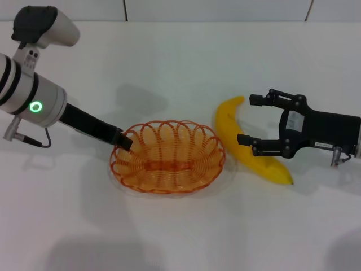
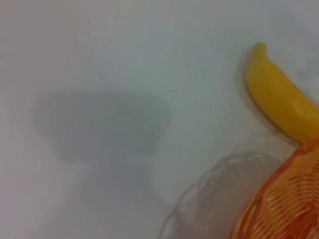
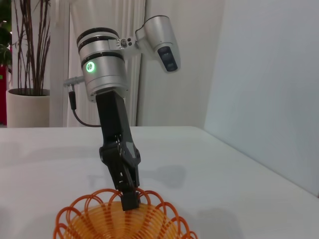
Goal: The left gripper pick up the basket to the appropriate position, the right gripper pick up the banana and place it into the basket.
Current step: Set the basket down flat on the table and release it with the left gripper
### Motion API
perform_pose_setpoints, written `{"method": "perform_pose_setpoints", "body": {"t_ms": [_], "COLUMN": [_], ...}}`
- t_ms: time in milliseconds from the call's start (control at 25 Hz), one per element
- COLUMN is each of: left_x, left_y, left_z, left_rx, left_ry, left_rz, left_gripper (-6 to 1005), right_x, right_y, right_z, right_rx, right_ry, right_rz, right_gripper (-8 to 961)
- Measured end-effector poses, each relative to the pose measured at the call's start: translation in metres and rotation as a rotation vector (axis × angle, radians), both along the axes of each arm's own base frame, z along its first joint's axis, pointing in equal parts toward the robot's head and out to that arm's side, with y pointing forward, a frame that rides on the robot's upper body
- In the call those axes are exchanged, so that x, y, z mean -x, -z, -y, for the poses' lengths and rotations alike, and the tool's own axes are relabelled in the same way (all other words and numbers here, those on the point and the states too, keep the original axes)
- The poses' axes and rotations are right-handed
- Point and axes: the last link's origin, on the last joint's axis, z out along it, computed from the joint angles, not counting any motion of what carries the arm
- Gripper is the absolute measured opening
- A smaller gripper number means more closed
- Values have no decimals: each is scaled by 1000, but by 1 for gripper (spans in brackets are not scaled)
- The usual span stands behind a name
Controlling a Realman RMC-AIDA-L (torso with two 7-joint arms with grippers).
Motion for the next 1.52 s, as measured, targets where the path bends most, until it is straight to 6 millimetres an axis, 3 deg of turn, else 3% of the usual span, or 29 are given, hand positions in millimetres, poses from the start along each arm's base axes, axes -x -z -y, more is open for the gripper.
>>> {"method": "perform_pose_setpoints", "body": {"t_ms": [760,880,1120,1320,1520], "left_x": [1,1,-2,-12,-21], "left_y": [0,0,2,0,-26], "left_z": [1,1,1,3,19], "left_rx": [9,9,22,26,-37], "left_ry": [-15,-15,32,109,210], "left_rz": [-6,-6,-17,-44,2], "left_gripper": [116,309,423,667,859], "right_x": [0,0,-2,-4,-9], "right_y": [0,0,-1,-2,-7], "right_z": [0,0,1,3,7], "right_rx": [0,0,-2,-5,-28], "right_ry": [2,2,7,14,32], "right_rz": [-1,-1,-1,-2,-20], "right_gripper": [883,883,883,883,883]}}
